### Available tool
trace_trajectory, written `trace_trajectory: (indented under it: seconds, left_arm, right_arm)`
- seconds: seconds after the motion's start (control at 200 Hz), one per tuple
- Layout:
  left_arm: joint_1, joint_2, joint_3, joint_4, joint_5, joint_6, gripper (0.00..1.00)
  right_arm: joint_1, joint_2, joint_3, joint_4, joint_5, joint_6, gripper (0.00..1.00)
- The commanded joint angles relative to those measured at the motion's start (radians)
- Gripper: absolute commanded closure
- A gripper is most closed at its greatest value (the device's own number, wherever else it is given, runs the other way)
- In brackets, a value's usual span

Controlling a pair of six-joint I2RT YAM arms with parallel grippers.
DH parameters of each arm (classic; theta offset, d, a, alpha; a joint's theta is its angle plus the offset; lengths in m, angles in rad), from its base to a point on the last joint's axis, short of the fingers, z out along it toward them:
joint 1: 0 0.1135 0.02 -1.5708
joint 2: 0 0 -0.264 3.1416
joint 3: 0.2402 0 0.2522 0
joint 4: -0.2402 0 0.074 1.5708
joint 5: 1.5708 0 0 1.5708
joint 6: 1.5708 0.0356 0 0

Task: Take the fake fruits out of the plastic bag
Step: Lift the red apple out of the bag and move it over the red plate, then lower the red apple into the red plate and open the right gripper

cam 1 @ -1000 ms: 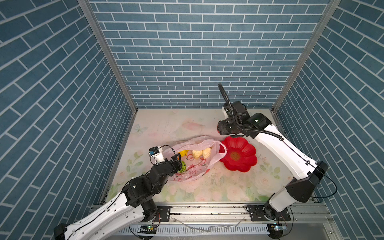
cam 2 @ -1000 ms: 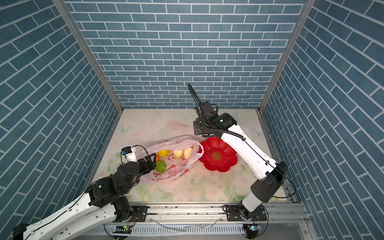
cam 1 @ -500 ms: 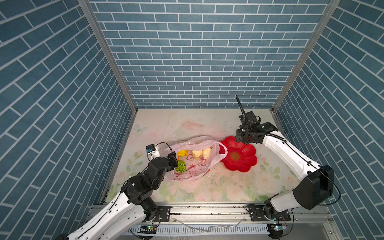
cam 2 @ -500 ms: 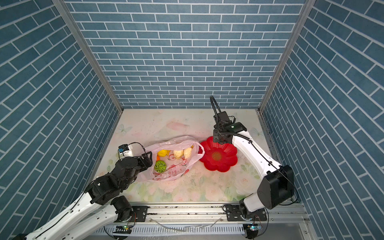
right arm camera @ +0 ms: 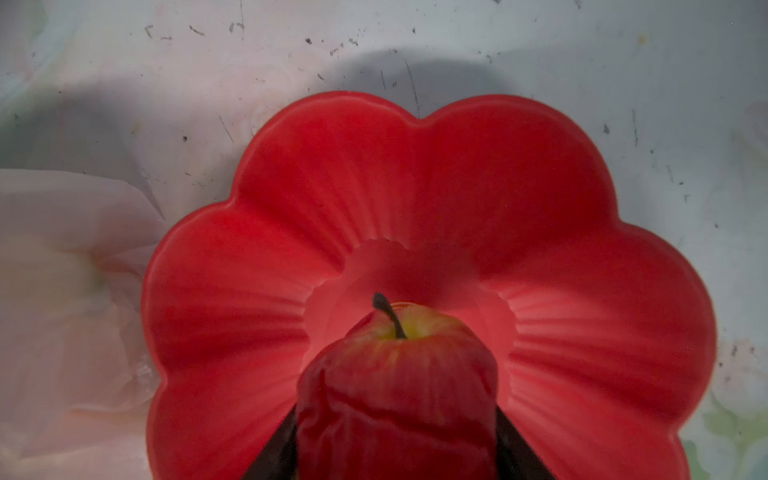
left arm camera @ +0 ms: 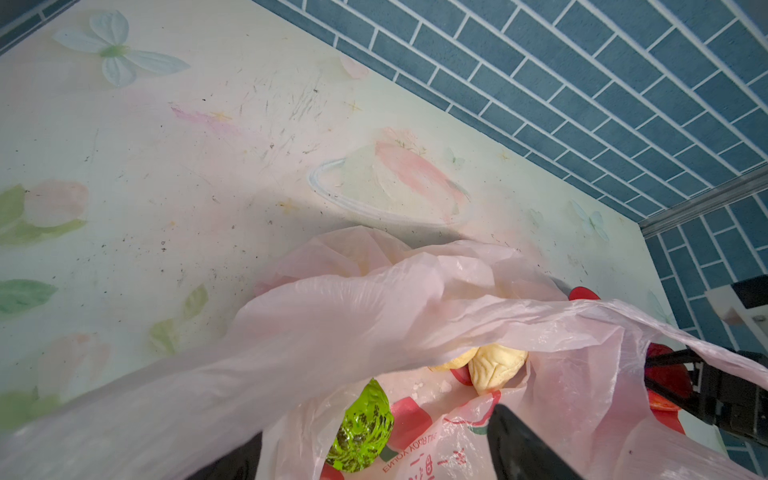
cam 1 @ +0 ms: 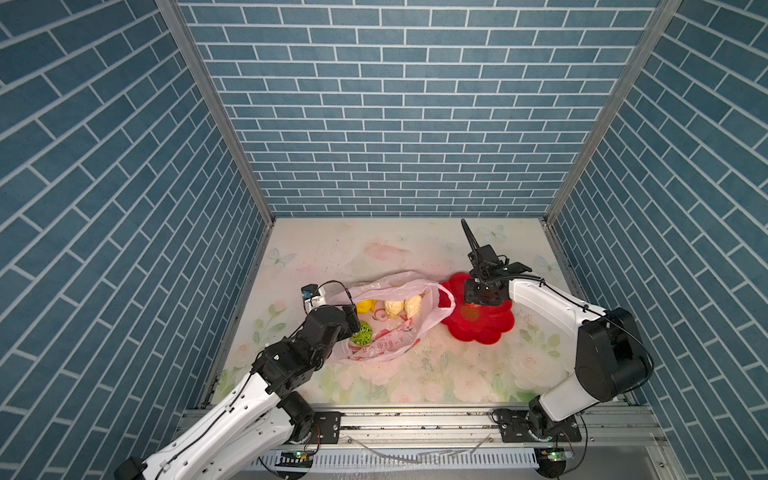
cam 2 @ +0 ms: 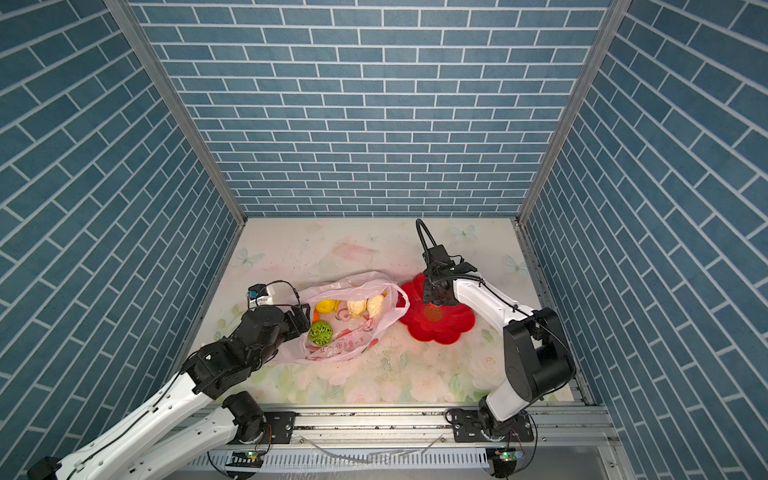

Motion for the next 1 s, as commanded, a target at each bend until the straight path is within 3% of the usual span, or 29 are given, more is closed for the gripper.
trace_trajectory:
  seconds: [0.0,0.585,0.995]
  left_arm:
    - [0.009,0.003,0.028,-0.007,0.011,0.015,0.14]
    - [0.011,-0.018,0.018,-0.018,0.026,-0.005,0.14]
    - [0.010,-0.043,0.004,-0.045,0.023,-0.025,0.14]
  right_arm:
    - [-0.005,0.025,-0.039,0.049,-0.018,0.041,0.71]
    - [-0.008,0.080,-0.132,0.107,-0.040,0.069,0.58]
    - [-0.009,0.070,-0.149,0.094,-0.016,0.067,0.30]
